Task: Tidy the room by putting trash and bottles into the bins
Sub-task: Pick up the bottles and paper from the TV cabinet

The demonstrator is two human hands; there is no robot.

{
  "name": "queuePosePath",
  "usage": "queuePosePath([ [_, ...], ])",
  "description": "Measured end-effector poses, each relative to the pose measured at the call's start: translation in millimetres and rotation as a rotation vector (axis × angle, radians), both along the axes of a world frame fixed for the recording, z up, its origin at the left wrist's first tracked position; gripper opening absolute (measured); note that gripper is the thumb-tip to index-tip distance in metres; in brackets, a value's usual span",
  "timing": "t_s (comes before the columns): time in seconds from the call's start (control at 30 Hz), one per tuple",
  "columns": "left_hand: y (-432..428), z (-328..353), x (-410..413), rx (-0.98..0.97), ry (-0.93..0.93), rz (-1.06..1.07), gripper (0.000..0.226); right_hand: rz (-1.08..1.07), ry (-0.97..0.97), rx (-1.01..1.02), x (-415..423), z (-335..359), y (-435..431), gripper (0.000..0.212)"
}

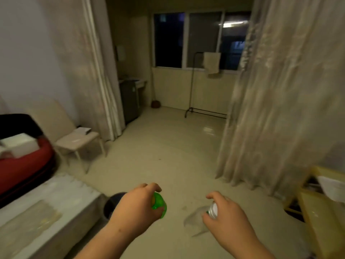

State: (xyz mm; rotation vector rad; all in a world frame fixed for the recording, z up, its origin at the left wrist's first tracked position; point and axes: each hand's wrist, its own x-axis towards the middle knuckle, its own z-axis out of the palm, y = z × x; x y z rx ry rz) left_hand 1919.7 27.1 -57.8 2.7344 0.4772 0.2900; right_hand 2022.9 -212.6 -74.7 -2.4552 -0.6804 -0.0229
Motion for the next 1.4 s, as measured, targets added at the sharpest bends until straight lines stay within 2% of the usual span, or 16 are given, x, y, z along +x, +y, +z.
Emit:
queuePosePath([
  [0.17,92.6,-8.0,-30.2,-0.010,0.032,0.160,0.048,0.141,0.033,-0.004,3.8,-2.3,112.0,0.042],
  [0.33,148.0,-19.1,-39.6,-0.012,0.063,0.301,0.043,0.269,0.047,-0.026,24.8,-11.5,195.7,0.040],
  [0.83,240.4,-54.6,35.2,-0.053,0.104,0.685,0.044,0.607,0.045,-0.100,159.2,-54.4,375.9,0.039],
  [1.07,321.6,-94.2,59.0,-0.112,0.143,0.701,0.042,0.662,0.087,-0.179,182.1,-86.7,460.5,0.038],
  [1.4,463.5,-190.5,124.4,-0.225,0.238,0.559,0.047,0.590,0.147,-0.279,227.2,-161.4,571.9,0.035],
])
